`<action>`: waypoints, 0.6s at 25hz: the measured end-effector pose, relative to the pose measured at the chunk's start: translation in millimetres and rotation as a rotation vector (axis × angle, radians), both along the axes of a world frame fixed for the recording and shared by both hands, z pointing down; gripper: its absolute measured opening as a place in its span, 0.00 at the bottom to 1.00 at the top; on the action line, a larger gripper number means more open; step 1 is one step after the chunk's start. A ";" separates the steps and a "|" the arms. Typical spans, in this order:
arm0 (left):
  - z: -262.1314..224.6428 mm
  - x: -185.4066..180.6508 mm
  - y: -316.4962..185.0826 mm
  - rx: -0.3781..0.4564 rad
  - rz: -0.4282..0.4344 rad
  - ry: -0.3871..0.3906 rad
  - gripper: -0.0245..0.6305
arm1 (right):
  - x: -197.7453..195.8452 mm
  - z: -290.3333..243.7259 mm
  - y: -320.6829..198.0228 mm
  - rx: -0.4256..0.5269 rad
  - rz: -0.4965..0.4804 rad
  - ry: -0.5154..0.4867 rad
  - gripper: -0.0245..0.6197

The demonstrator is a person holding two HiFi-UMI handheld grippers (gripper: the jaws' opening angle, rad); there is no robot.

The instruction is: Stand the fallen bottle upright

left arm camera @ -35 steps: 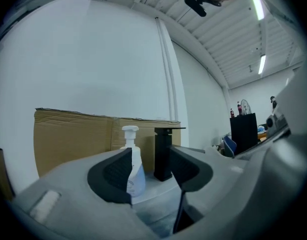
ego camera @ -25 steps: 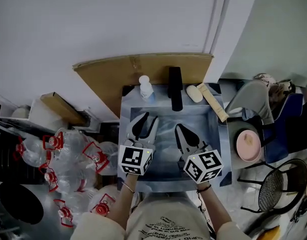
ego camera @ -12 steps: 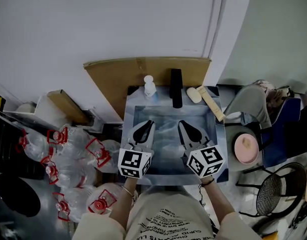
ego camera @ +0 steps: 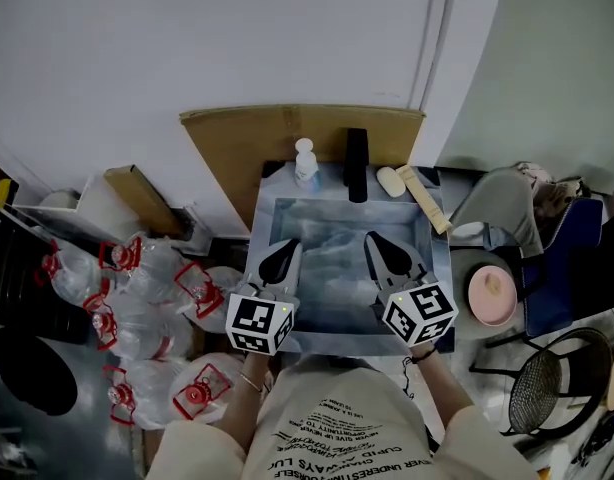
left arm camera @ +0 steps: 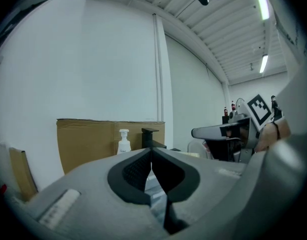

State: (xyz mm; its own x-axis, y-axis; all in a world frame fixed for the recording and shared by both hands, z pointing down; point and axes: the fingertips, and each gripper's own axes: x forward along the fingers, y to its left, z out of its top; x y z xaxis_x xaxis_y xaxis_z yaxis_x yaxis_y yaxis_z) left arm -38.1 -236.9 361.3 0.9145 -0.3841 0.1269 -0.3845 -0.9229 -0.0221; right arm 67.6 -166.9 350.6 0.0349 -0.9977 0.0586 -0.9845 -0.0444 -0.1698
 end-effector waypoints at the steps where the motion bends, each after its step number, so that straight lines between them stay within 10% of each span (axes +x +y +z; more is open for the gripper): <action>1: -0.7 -2.8 0.5 -0.001 -0.006 0.001 0.08 | 0.6 -0.3 1.5 0.003 -0.002 0.002 0.05; 15: -8.3 -26.2 5.1 0.013 -0.058 0.030 0.08 | 9.1 -6.4 18.0 0.049 0.006 -0.001 0.04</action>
